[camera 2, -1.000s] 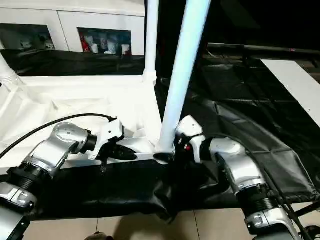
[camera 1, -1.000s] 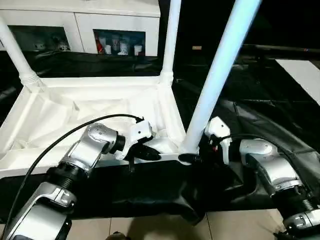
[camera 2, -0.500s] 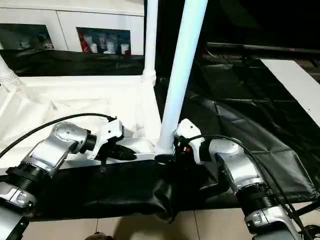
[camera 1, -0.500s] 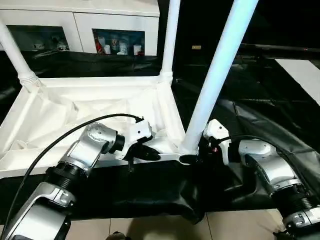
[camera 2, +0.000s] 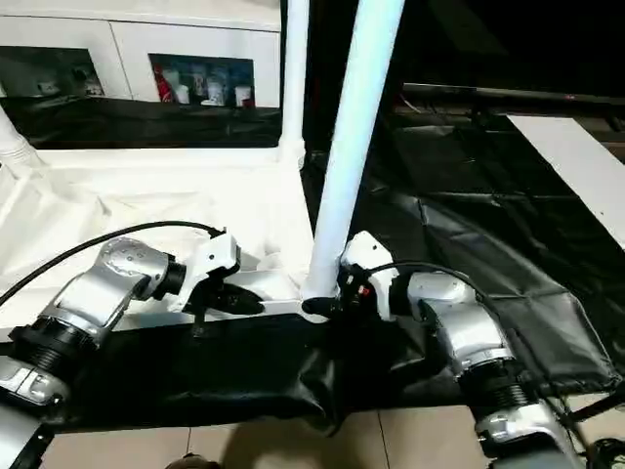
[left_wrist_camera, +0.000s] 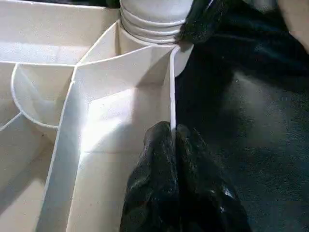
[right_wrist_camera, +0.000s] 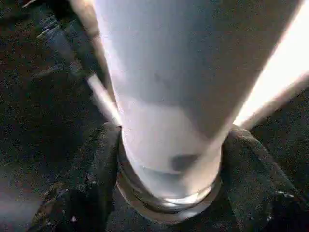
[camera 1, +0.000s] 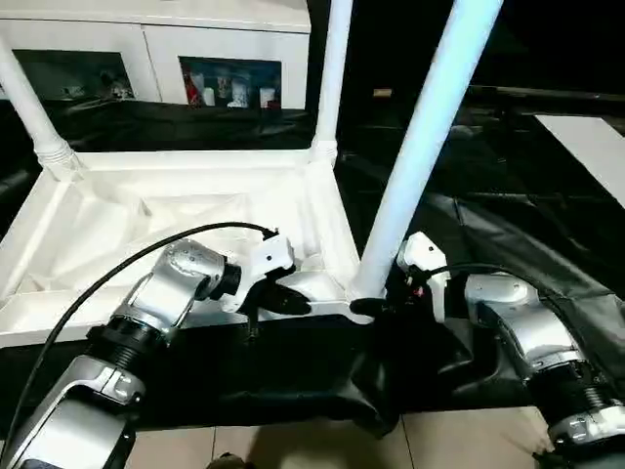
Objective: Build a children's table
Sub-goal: Rotate leg to tighten
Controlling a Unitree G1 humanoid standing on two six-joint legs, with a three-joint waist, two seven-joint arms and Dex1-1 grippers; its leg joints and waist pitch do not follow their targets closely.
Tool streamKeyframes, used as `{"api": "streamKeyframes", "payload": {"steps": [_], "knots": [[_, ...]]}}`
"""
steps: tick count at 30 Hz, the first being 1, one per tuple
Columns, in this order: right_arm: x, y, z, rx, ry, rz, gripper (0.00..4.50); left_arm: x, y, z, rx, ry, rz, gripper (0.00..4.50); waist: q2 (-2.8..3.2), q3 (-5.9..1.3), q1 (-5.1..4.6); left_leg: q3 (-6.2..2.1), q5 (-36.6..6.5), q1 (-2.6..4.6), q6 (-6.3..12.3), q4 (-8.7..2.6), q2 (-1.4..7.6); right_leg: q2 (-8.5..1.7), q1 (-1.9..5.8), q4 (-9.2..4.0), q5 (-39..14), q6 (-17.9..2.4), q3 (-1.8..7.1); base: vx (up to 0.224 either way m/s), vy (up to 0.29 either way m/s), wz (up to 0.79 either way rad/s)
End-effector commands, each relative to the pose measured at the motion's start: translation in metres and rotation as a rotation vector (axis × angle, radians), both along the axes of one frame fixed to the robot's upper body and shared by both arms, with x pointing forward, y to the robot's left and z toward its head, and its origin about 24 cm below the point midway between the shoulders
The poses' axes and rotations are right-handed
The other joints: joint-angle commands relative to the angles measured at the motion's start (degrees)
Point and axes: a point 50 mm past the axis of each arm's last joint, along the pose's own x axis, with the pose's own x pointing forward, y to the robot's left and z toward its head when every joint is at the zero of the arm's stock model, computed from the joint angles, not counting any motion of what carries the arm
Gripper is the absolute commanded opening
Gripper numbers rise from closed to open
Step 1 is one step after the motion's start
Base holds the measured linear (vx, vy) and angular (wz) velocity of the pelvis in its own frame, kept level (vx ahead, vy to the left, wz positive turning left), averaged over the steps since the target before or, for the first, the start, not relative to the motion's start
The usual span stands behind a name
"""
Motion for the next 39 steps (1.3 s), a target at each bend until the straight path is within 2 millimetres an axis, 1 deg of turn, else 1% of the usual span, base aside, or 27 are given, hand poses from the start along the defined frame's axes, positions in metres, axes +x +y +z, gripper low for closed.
{"api": "streamKeyframes", "payload": {"steps": [1,2,3,4,5,6,7,8,11,13,16,19,21,23,24,25,27,28,29,30,31,32,34,35,36,37,39], "knots": [[0.008,-0.002,-0.005,0.0,0.007,-0.166,2.67,0.0,-0.017,-0.006,-0.007,0.018,-0.006,0.0,0.7,-3.83,-0.14,-1.15,-13.81,1.25,-1.06,-4.45,2.11,-3.08,2.48,-3.95,-9.88,-14.27,2.0,0.0,0.0,0.0],[0.008,-0.001,-0.008,0.002,0.013,-0.198,2.67,0.002,-0.018,-0.007,-0.005,0.012,0.021,0.0,0.73,-3.81,-0.23,-1.24,-15.18,1.56,-1.8,-4.56,2.17,-3.1,2.29,-4.24,-12.3,-13.5,2.0,0.0,0.0,0.0],[0.009,0.004,-0.012,0.008,0.021,-0.259,2.67,0.007,-0.022,-0.009,-0.002,-0.007,0.085,0.0,0.73,-3.71,-0.3,-1.25,-15.93,1.56,-2.04,-4.61,2.17,-3.1,2.21,-4.37,-13.36,-13.18,2.05,0.0,0.0,0.0],[0.012,0.008,-0.015,0.022,0.034,-0.336,2.67,0.013,-0.027,-0.01,-0.001,-0.019,0.15,0.0,1.03,-3.51,-0.41,-1.32,-17.37,1.65,-2.56,-4.77,2.17,-3.07,2.07,-4.65,-15.38,-12.58,2.08,0.0,0.0,0.0],[0.012,0.009,-0.015,0.023,0.036,-0.343,2.67,0.013,-0.027,-0.01,-0.001,-0.02,0.156,0.0,0.87,-3.49,-0.48,-1.45,-19.34,2.04,-3.2,-4.83,2.16,-3.12,1.84,-5.0,-17.95,-11.98,2.03,0.0,0.0,0.0],[0.014,0.013,-0.018,0.034,0.047,-0.417,2.67,0.018,-0.033,-0.011,-0.004,-0.032,0.223,0.0,1.06,-3.55,-0.5,-1.68,-20.3,2.03,-3.58,-4.9,2.12,-3.17,1.87,-5.05,-19.27,-11.41,2.0,0.0,0.0,0.0],[0.019,0.019,-0.02,0.047,0.055,-0.513,2.67,0.025,-0.041,-0.011,-0.021,-0.038,0.313,0.0,1.0,-3.55,-0.7,-1.53,-20.33,1.92,-3.71,-4.92,2.06,-3.09,1.8,-5.11,-19.21,-11.22,2.06,0.0,0.0,0.0],[0.021,0.021,-0.021,0.054,0.066,-0.56,2.67,0.027,-0.045,-0.011,-0.031,-0.032,0.339,0.0,1.09,-3.6,-0.78,-1.51,-20.51,2.07,-4.21,-4.87,2.02,-3.07,1.52,-5.2,-19.04,-11.22,2.11,0.0,0.0,0.0],[0.03,0.029,-0.026,0.02,0.086,-0.745,2.67,0.032,-0.064,-0.011,-0.044,-0.033,0.421,0.0,1.2,-3.72,-0.8,-1.6,-19.7,1.88,-3.97,-4.91,1.87,-3.04,1.72,-5.2,-17.83,-10.88,2.07,0.0,0.0,0.0],[0.035,0.038,-0.025,0.022,0.089,-0.809,2.67,0.033,-0.073,-0.014,-0.029,-0.047,0.447,0.0,1.32,-3.78,-0.99,-1.57,-19.79,1.98,-3.85,-4.87,1.78,-2.94,1.6,-5.26,-16.82,-10.65,2.07,0.0,0.0,0.0],[0.038,0.048,-0.023,0.017,0.083,-0.822,2.67,0.033,-0.08,-0.016,-0.011,-0.062,0.457,0.0,1.17,-3.85,-1.01,-1.45,-18.06,1.59,-2.67,-4.82,1.62,-2.85,1.96,-5.2,-14.4,-10.48,2.07,0.0,0.0,0.0],[0.04,0.056,-0.017,0.01,0.043,-0.757,2.67,0.035,-0.08,-0.017,-0.001,-0.065,0.465,0.0,1.18,-3.94,-0.9,-1.4,-16.76,1.37,-1.74,-4.82,1.62,-2.91,2.24,-5.1,-13.33,-10.31,2.01,0.0,0.0,0.0],[0.039,0.058,-0.01,0.087,0.035,-0.676,2.67,0.036,-0.076,-0.015,0.006,-0.072,0.455,0.0,1.18,-3.95,-0.81,-1.39,-16.63,1.41,-1.23,-4.85,1.7,-2.91,2.31,-5.07,-13.16,-10.42,1.99,0.0,0.0,0.0],[0.039,0.058,-0.009,0.098,0.033,-0.664,2.67,0.036,-0.075,-0.015,0.007,-0.073,0.454,0.0,1.21,-3.94,-0.74,-1.35,-16.68,1.44,-0.84,-4.86,1.81,-2.97,2.28,-5.14,-13.15,-10.58,2.02,0.0,0.0,0.0],[0.039,0.057,-0.003,0.136,0.014,-0.622,3.23,0.037,-0.073,-0.014,0.011,-0.074,0.446,0.0,1.17,-3.99,-0.67,-1.33,-16.32,1.45,-0.7,-4.84,1.82,-2.97,2.32,-5.11,-12.82,-10.79,2.01,0.0,0.0,0.0],[0.039,0.056,0.0,0.155,0.006,-0.601,3.37,0.037,-0.071,-0.014,0.011,-0.072,0.437,0.0,1.16,-3.97,-0.58,-1.32,-15.92,1.36,-0.36,-4.86,1.83,-2.97,2.44,-5.09,-12.29,-10.91,2.01,0.0,0.0,0.0],[0.04,0.042,0.01,0.173,-0.037,-0.546,3.47,0.035,-0.066,-0.01,-0.006,-0.058,0.386,0.0,1.05,-3.98,-0.5,-1.36,-15.33,1.21,0.35,-4.88,1.88,-2.97,2.65,-4.95,-11.01,-11.1,1.98,0.0,0.0,0.0],[0.04,0.042,0.01,0.173,-0.037,-0.546,3.47,0.035,-0.066,-0.01,-0.006,-0.058,0.386,0.0,0.9,-4.04,-0.8,-1.46,-14.32,0.71,0.66,-4.87,1.87,-3.03,2.97,-4.66,-9.85,-11.33,1.95,0.0,0.0,0.0],[0.039,0.036,0.013,0.177,-0.047,-0.518,3.72,0.034,-0.064,-0.008,-0.013,-0.047,0.363,0.0,0.74,-4.13,-1.02,-1.54,-13.51,0.52,0.78,-4.86,1.81,-3.04,3.17,-4.54,-9.42,-11.44,1.82,0.0,0.0,0.0],[0.038,0.027,0.016,0.148,-0.071,-0.466,3.8,0.032,-0.061,-0.007,-0.013,-0.037,0.329,0.0,0.82,-4.16,-1.04,-1.51,-12.54,0.6,1.23,-4.7,1.88,-3.04,3.16,-4.47,-8.61,-11.64,1.79,0.0,0.0,0.0],[0.037,0.022,0.018,0.131,-0.081,-0.434,3.83,0.031,-0.059,-0.007,-0.012,-0.032,0.313,0.0,0.61,-4.1,-1.21,-1.24,-11.91,0.73,2.03,-4.46,1.85,-3.01,2.92,-4.56,-7.76,-12.36,1.9,0.0,0.0,0.0],[0.034,0.012,0.021,0.095,-0.099,-0.368,3.83,0.029,-0.055,-0.005,-0.013,-0.031,0.267,0.0,0.71,-4.17,-1.0,-1.32,-11.58,0.89,2.15,-4.41,1.92,-3.01,3.03,-4.45,-7.52,-12.69,1.81,0.0,0.0,0.0],[0.032,0.006,0.022,0.078,-0.105,-0.335,3.89,0.027,-0.053,-0.004,-0.015,-0.032,0.241,0.0,0.77,-4.13,-0.91,-1.0,-10.27,0.89,2.97,-4.2,1.92,-2.96,2.83,-4.31,-5.89,-13.74,1.97,0.0,0.0,0.0],[0.025,-0.005,0.025,0.041,-0.107,-0.243,3.89,0.023,-0.046,-0.004,-0.014,-0.01,0.201,0.0,0.81,-4.19,-0.66,-1.07,-10.05,0.93,3.29,-4.23,2.05,-2.96,3.04,-4.21,-5.12,-14.26,1.9,0.0,0.0,0.0],[0.025,-0.005,0.025,0.041,-0.107,-0.243,3.89,0.023,-0.046,-0.004,-0.014,-0.01,0.201,0.0,0.81,-4.1,-0.52,-0.97,-9.53,0.95,3.68,-4.14,2.14,-2.89,2.88,-4.08,-4.05,-14.64,1.96,0.0,0.0,0.0],[0.021,-0.012,0.026,0.015,-0.104,-0.177,3.89,0.02,-0.041,-0.004,-0.012,0.007,0.173,0.0,0.84,-4.07,-0.56,-0.9,-9.61,0.96,3.78,-4.13,2.11,-2.88,2.77,-4.06,-3.89,-14.94,1.98,0.0,0.0,0.0],[0.011,-0.023,0.027,-0.04,-0.089,-0.046,3.89,0.013,-0.03,-0.003,-0.005,0.022,0.084,0.0,0.94,-3.98,-0.07,-1.08,-10.95,1.07,3.78,-4.25,2.34,-3.0,2.87,-4.2,-5.86,-14.97,1.87,0.0,0.0,0.0]]}}
